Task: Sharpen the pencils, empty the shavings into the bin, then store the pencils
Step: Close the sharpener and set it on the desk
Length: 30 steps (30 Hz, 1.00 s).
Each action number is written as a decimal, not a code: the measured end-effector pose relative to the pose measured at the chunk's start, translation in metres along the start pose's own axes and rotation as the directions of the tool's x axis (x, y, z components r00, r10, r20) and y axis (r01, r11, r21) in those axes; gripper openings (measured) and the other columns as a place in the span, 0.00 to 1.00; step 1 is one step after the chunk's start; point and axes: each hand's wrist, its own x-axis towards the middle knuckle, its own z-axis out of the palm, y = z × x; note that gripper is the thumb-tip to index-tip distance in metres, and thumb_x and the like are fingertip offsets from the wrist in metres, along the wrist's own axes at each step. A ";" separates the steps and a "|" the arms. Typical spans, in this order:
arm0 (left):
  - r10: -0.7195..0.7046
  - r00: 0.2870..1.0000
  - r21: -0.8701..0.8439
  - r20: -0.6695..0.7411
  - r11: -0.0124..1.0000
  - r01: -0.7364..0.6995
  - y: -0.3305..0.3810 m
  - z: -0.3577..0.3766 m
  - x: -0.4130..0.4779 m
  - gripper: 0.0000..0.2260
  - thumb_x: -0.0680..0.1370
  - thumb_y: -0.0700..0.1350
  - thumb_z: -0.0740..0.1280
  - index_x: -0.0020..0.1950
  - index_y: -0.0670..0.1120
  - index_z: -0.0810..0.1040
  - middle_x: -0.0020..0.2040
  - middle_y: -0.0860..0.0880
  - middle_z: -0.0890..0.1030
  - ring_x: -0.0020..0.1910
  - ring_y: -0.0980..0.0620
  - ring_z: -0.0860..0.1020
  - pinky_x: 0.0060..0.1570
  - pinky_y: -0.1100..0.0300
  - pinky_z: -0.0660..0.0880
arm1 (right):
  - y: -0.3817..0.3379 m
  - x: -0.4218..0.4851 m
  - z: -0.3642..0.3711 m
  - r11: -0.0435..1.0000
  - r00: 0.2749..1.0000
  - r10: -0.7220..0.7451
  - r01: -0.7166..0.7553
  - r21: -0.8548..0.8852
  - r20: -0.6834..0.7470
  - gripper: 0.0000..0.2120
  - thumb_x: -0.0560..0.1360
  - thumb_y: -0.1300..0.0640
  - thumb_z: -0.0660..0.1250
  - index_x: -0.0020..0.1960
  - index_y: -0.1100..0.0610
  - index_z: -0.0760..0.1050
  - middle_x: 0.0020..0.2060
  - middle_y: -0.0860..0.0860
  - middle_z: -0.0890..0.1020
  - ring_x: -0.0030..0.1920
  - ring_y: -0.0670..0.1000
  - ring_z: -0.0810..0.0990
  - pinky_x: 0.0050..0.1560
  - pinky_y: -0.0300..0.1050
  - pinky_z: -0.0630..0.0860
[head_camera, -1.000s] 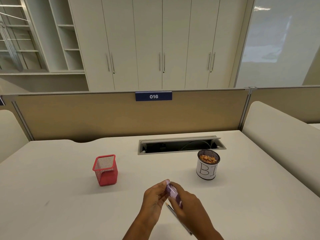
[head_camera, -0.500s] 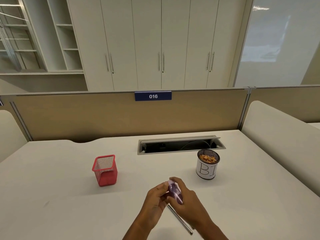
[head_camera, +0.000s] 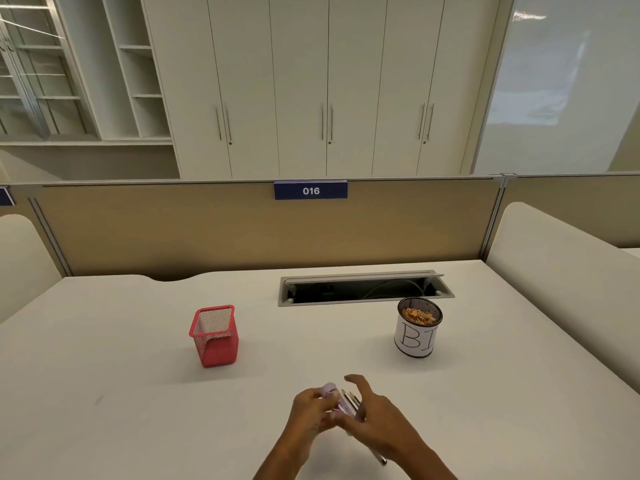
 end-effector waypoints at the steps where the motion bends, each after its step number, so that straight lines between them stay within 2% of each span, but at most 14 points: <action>1: 0.015 0.998 0.078 -0.066 0.997 -0.010 -0.003 -0.005 0.005 0.03 0.78 0.40 0.65 0.47 0.40 0.76 0.41 0.43 0.81 0.33 0.52 0.80 0.31 0.67 0.75 | 0.005 0.001 -0.001 1.000 1.000 0.026 -0.026 0.008 -0.012 0.26 0.74 0.43 0.62 0.68 0.47 0.59 0.32 0.43 0.73 0.33 0.40 0.72 0.34 0.30 0.66; 4: 0.076 0.981 0.303 -0.180 0.953 -0.018 -0.014 -0.021 0.020 0.05 0.76 0.41 0.67 0.48 0.41 0.73 0.45 0.42 0.78 0.34 0.50 0.76 0.33 0.65 0.73 | 0.026 0.005 -0.001 0.992 0.987 0.119 -0.124 -0.038 -0.105 0.22 0.75 0.48 0.62 0.67 0.51 0.63 0.33 0.46 0.73 0.37 0.45 0.73 0.40 0.35 0.67; 8: 0.138 0.965 0.514 -0.225 0.858 -0.003 -0.025 -0.032 0.031 0.05 0.74 0.42 0.68 0.47 0.46 0.72 0.49 0.44 0.79 0.44 0.48 0.75 0.47 0.59 0.74 | 0.048 0.011 0.007 0.962 0.959 0.199 -0.231 -0.147 -0.204 0.17 0.77 0.53 0.60 0.64 0.55 0.68 0.47 0.49 0.71 0.50 0.49 0.72 0.52 0.38 0.69; 10: 0.155 0.962 0.584 -0.226 0.812 0.006 -0.027 -0.033 0.034 0.06 0.75 0.43 0.67 0.47 0.46 0.70 0.54 0.44 0.80 0.47 0.49 0.74 0.45 0.63 0.70 | 0.051 0.014 0.011 0.942 0.957 0.218 -0.258 -0.216 -0.191 0.17 0.77 0.53 0.60 0.64 0.56 0.68 0.54 0.52 0.72 0.59 0.51 0.72 0.56 0.39 0.70; 13: 0.154 0.963 0.654 -0.220 0.756 0.029 -0.029 -0.032 0.040 0.07 0.76 0.45 0.65 0.48 0.46 0.68 0.58 0.45 0.79 0.55 0.47 0.77 0.44 0.67 0.64 | 0.051 0.020 0.017 0.914 0.955 0.243 -0.283 -0.290 -0.168 0.17 0.77 0.54 0.59 0.64 0.58 0.68 0.61 0.54 0.71 0.62 0.52 0.70 0.58 0.40 0.70; 17: 0.176 0.962 0.701 -0.208 0.713 0.021 -0.030 -0.029 0.044 0.07 0.77 0.45 0.65 0.49 0.44 0.69 0.58 0.44 0.79 0.57 0.47 0.77 0.45 0.67 0.66 | 0.049 0.026 0.023 0.895 0.950 0.262 -0.305 -0.326 -0.168 0.16 0.77 0.54 0.58 0.63 0.59 0.69 0.61 0.54 0.72 0.62 0.53 0.71 0.57 0.41 0.71; 20: 0.199 0.957 0.715 -0.209 0.699 0.011 -0.031 -0.027 0.045 0.10 0.77 0.46 0.65 0.54 0.42 0.73 0.58 0.44 0.77 0.56 0.47 0.77 0.49 0.66 0.69 | 0.050 0.030 0.029 0.883 0.949 0.271 -0.311 -0.353 -0.160 0.15 0.77 0.54 0.58 0.61 0.59 0.69 0.60 0.54 0.72 0.61 0.53 0.72 0.56 0.41 0.71; 21: 0.209 0.956 0.720 -0.207 0.694 0.005 -0.031 -0.026 0.044 0.09 0.77 0.46 0.65 0.53 0.44 0.72 0.57 0.44 0.76 0.56 0.47 0.77 0.50 0.65 0.69 | 0.050 0.031 0.030 0.876 0.950 0.268 -0.311 -0.369 -0.163 0.14 0.78 0.55 0.57 0.61 0.59 0.69 0.60 0.54 0.72 0.61 0.52 0.72 0.55 0.41 0.71; 24: 0.237 0.949 0.726 -0.207 0.688 -0.013 -0.035 -0.026 0.046 0.07 0.77 0.46 0.64 0.49 0.48 0.66 0.54 0.46 0.69 0.56 0.47 0.77 0.51 0.64 0.70 | 0.051 0.033 0.032 0.867 0.954 0.240 -0.293 -0.402 -0.179 0.11 0.78 0.57 0.56 0.58 0.58 0.69 0.57 0.54 0.73 0.60 0.52 0.72 0.45 0.40 0.66; 26: 0.264 0.942 0.734 -0.208 0.678 -0.028 -0.037 -0.026 0.046 0.06 0.78 0.48 0.63 0.50 0.48 0.67 0.54 0.46 0.68 0.57 0.47 0.77 0.52 0.64 0.70 | 0.050 0.035 0.030 0.866 0.959 0.236 -0.281 -0.415 -0.157 0.05 0.78 0.58 0.56 0.52 0.56 0.68 0.53 0.53 0.72 0.60 0.52 0.72 0.44 0.38 0.62; 28: 0.297 0.933 0.758 -0.204 0.651 -0.041 -0.040 -0.027 0.048 0.10 0.79 0.50 0.61 0.56 0.47 0.71 0.58 0.45 0.70 0.58 0.47 0.76 0.53 0.63 0.70 | 0.048 0.039 0.028 0.858 0.958 0.253 -0.288 -0.425 -0.137 0.03 0.77 0.60 0.55 0.47 0.55 0.67 0.50 0.53 0.73 0.58 0.52 0.73 0.45 0.40 0.66; 29: 0.322 0.923 0.776 -0.209 0.629 -0.044 -0.041 -0.028 0.048 0.13 0.79 0.51 0.59 0.60 0.46 0.72 0.60 0.45 0.70 0.60 0.47 0.74 0.53 0.62 0.70 | 0.047 0.041 0.026 0.857 0.955 0.268 -0.296 -0.422 -0.127 0.06 0.77 0.62 0.55 0.41 0.56 0.66 0.44 0.50 0.72 0.55 0.53 0.73 0.47 0.41 0.68; 30: 0.356 0.907 0.800 -0.223 0.598 -0.039 -0.041 -0.030 0.048 0.15 0.80 0.53 0.57 0.62 0.46 0.71 0.62 0.45 0.70 0.62 0.48 0.73 0.54 0.62 0.69 | 0.047 0.044 0.024 0.855 0.952 0.286 -0.304 -0.420 -0.106 0.12 0.76 0.63 0.54 0.35 0.55 0.60 0.37 0.48 0.66 0.54 0.53 0.74 0.47 0.42 0.69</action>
